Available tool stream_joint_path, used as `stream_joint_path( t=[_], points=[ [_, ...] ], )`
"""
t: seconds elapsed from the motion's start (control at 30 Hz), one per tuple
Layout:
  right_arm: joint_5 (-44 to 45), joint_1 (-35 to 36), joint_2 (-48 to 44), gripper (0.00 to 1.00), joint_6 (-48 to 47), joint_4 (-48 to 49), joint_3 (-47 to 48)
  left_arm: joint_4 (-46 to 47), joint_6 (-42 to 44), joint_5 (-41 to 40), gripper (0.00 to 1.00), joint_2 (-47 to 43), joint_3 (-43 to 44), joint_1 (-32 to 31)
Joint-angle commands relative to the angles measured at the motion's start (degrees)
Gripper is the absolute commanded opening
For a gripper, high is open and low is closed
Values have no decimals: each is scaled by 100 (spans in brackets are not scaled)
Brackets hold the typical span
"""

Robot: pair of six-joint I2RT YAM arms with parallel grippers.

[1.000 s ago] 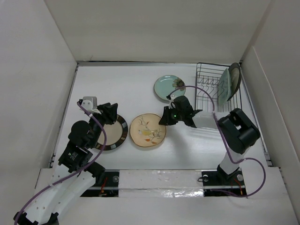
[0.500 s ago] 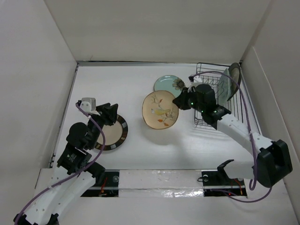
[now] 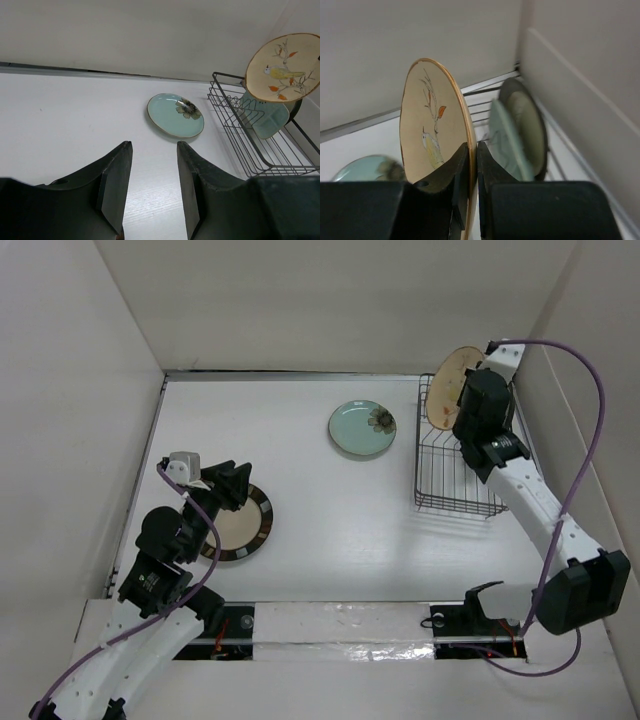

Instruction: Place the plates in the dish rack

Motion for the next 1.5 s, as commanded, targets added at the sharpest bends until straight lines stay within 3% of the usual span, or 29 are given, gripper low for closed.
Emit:
stream_joint_path(
  t=[0.0, 0.1, 0.27, 0.4, 0.63, 1.1, 1.47],
  points=[
    [1168, -176, 306, 0, -1160, 1352, 900, 288, -37, 84, 38, -35, 34, 26],
    [1501, -229, 755, 0, -1847, 1439, 1349, 253, -37, 101, 38, 35, 43, 26],
    [1872, -229, 1220, 0, -3435, 2571, 1174, 280, -28, 5, 38, -9, 8, 26],
    [1609, -352, 1380, 0, -3490, 2450, 1358, 288, -54, 145, 38, 62, 60, 26],
    [1503, -422, 1889, 0, -4411, 2389, 1649, 350, -98, 242, 38, 0, 34, 26],
    [1081, -369, 2276, 0, -4054, 1247, 1508, 315, -133, 278, 38, 150, -1, 26],
    [1520, -422, 2540, 0, -3895, 1395, 1526, 324, -116, 198, 38, 150, -10, 26]
  ],
)
